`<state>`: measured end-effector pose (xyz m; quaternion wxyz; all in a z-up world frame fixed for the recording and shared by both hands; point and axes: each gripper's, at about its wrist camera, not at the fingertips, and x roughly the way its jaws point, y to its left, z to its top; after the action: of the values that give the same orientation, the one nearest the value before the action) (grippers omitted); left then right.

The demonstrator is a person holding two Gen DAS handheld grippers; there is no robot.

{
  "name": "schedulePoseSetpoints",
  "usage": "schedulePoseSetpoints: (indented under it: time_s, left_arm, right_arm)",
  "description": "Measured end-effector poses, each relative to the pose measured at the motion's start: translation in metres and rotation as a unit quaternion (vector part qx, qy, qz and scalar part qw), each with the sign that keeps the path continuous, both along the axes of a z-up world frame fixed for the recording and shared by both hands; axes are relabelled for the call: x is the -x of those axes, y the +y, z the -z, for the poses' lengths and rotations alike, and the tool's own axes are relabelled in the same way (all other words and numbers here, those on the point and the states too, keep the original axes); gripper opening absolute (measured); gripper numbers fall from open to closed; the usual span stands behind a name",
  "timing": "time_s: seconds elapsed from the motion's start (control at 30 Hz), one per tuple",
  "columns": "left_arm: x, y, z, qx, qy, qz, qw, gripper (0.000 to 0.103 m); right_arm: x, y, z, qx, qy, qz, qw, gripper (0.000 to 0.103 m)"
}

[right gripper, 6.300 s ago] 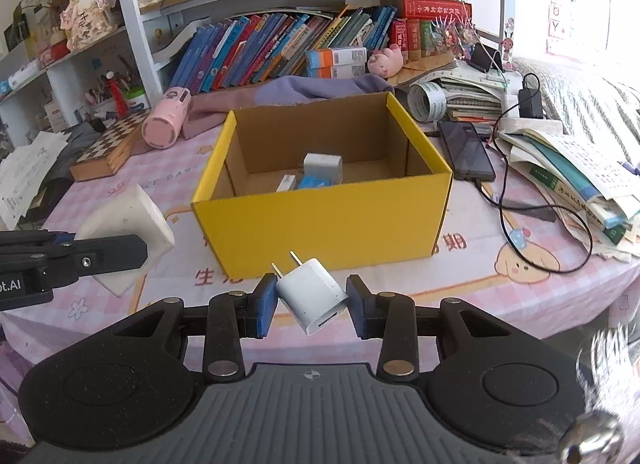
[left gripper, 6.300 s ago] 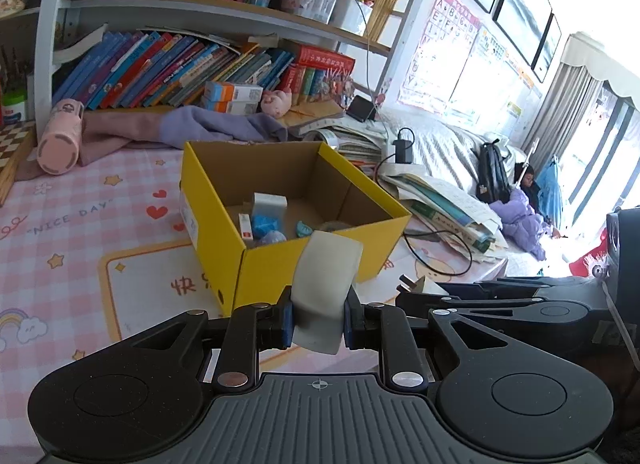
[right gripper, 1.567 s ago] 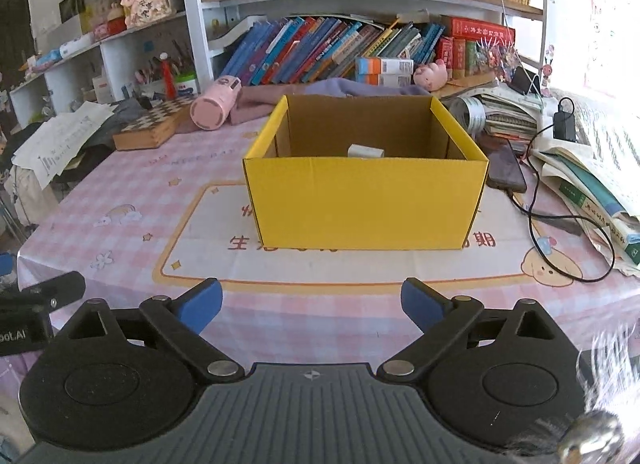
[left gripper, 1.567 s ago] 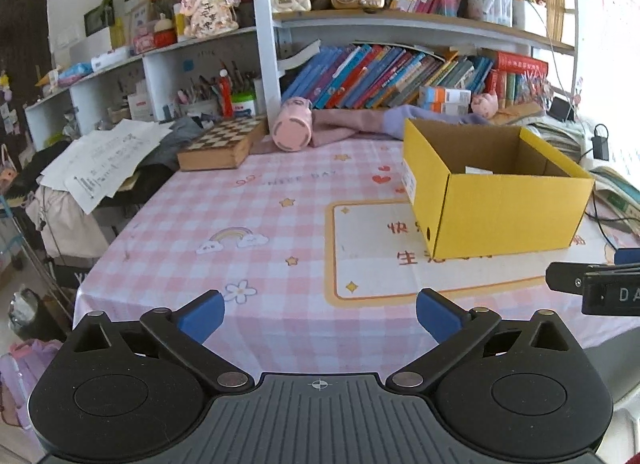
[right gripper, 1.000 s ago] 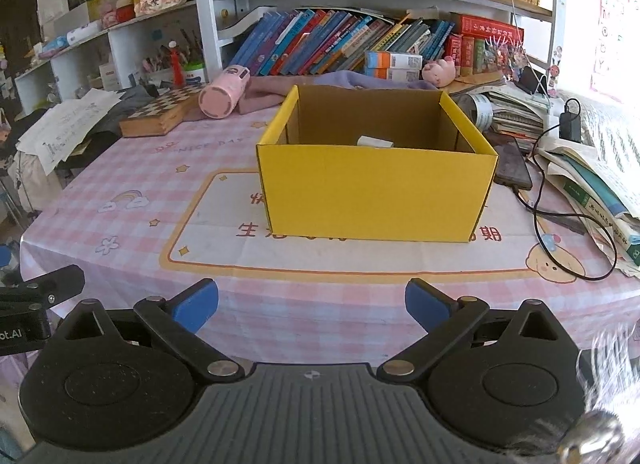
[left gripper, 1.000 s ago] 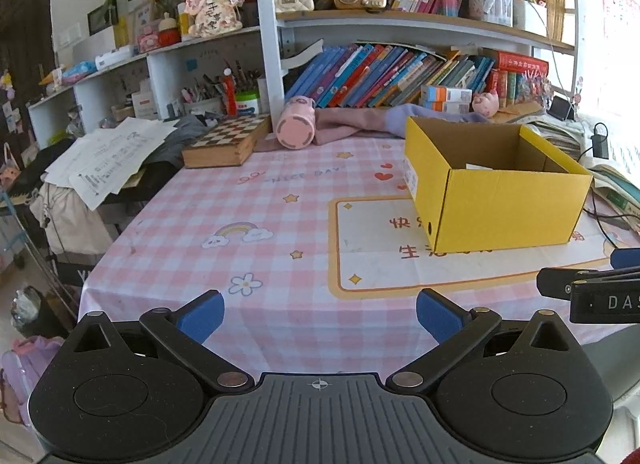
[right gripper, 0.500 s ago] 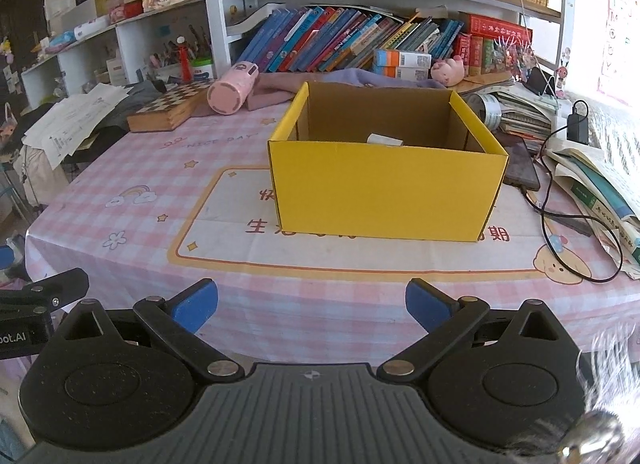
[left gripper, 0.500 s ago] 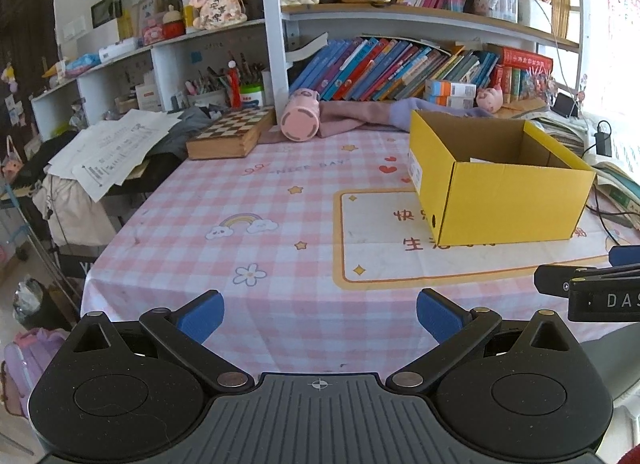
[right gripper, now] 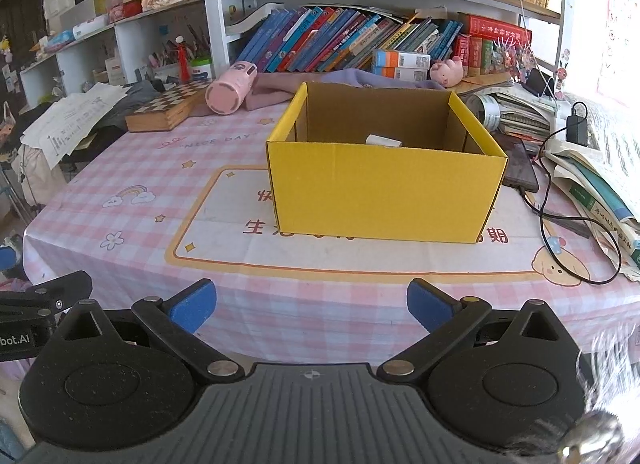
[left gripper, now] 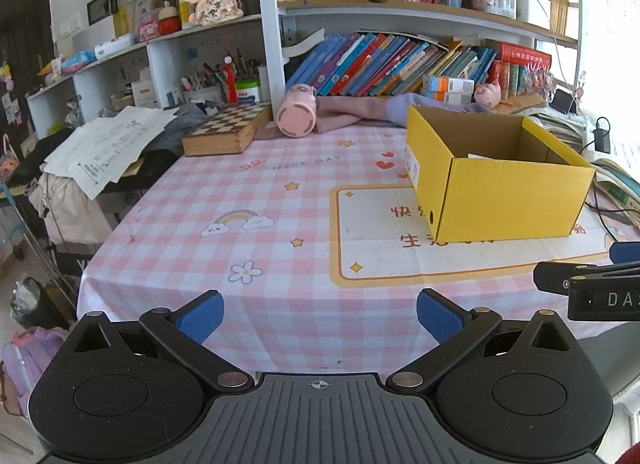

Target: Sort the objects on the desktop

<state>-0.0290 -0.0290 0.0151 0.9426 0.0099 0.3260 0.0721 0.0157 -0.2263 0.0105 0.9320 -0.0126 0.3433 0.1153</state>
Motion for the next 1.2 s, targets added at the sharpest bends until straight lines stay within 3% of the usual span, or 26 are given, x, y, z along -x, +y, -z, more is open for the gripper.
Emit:
schedulePoseSetpoints:
  time_s: [1.2]
  left_arm:
    - [-0.0091, 0.0014, 0.0033, 0.002, 0.009, 0.007, 0.9999, 0.103]
  right_arm:
    - [-0.0058, 0.0017, 0.0038, 0.005, 0.002, 0.002, 1.0, 0.103]
